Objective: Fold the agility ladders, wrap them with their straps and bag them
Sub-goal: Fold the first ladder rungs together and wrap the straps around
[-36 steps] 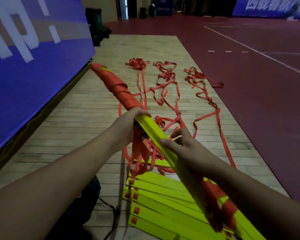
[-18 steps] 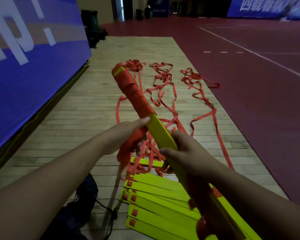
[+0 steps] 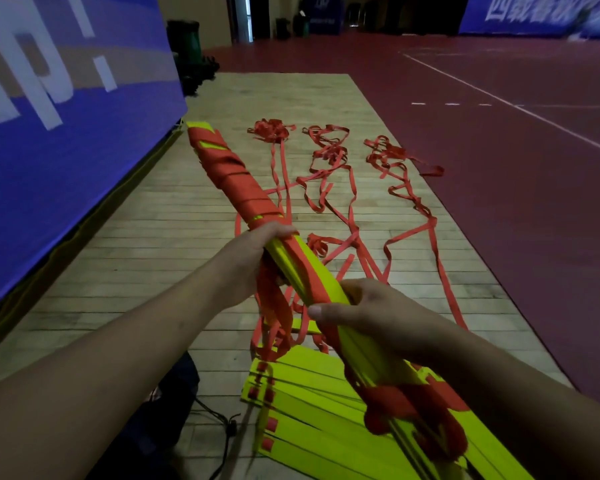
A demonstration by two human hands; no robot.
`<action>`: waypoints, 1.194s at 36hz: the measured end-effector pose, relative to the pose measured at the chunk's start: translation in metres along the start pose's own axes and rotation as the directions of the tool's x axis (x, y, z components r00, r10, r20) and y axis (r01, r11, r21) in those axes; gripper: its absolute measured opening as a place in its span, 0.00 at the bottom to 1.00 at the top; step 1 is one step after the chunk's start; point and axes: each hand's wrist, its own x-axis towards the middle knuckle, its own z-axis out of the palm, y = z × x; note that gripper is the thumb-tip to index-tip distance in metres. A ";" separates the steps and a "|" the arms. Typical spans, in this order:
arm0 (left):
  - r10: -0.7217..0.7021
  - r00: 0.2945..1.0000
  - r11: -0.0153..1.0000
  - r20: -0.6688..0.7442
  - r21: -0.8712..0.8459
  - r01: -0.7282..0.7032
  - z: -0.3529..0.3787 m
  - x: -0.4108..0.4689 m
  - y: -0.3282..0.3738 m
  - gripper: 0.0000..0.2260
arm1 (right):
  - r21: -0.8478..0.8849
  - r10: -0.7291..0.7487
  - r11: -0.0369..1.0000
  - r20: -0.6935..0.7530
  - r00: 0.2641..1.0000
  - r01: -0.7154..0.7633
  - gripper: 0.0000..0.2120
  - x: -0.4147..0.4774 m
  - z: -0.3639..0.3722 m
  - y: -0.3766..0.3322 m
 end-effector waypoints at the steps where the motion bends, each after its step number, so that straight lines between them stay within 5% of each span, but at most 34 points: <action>1: 0.003 1.000 1.000 0.014 0.008 -0.003 -0.003 0.001 0.000 0.11 | 0.019 -0.011 1.000 -0.009 1.000 0.012 0.13 0.000 -0.001 -0.001; 8: -0.079 0.982 0.963 0.169 0.269 0.032 -0.010 0.003 -0.004 0.34 | 0.165 -0.058 0.984 -0.045 0.997 0.065 0.14 0.002 0.002 0.004; 16: 0.018 1.000 0.960 0.025 0.280 -0.025 0.004 0.005 -0.011 0.18 | -0.093 -0.029 0.996 -0.160 0.987 0.014 0.17 0.007 -0.001 0.013; 22: 0.064 0.997 0.978 0.039 0.195 -0.070 0.003 0.003 -0.011 0.19 | -0.193 -0.011 0.981 -0.081 0.997 -0.005 0.20 0.009 -0.004 0.010; 26: -0.037 0.992 0.979 0.120 0.203 0.012 0.002 0.002 -0.009 0.25 | -0.162 0.010 0.986 -0.084 0.996 -0.023 0.16 0.010 0.000 0.009; 30: -0.099 0.994 0.980 0.040 0.178 0.090 0.006 0.001 -0.012 0.21 | -0.509 -0.113 0.861 -0.199 0.973 -0.005 0.13 0.014 0.006 0.007; 32: -0.087 0.996 0.993 0.032 0.088 0.084 0.007 0.001 -0.013 0.15 | -0.542 -0.142 0.840 -0.212 0.967 0.005 0.16 0.013 0.008 0.006; 35: -0.015 0.996 0.999 0.086 -0.034 0.018 0.003 0.001 -0.007 0.11 | -0.298 -0.103 0.954 -0.197 0.975 0.040 0.14 0.011 0.007 0.003; 38: 0.072 0.978 0.989 0.198 -0.143 -0.044 -0.003 -0.002 0.001 0.10 | -0.036 0.051 0.998 -0.186 0.981 -0.058 0.23 0.010 0.000 0.000; 43: 0.114 0.948 0.978 0.297 -0.200 -0.055 -0.011 -0.004 0.001 0.13 | 0.086 0.073 0.993 0.022 0.997 -0.075 0.14 0.004 -0.007 -0.002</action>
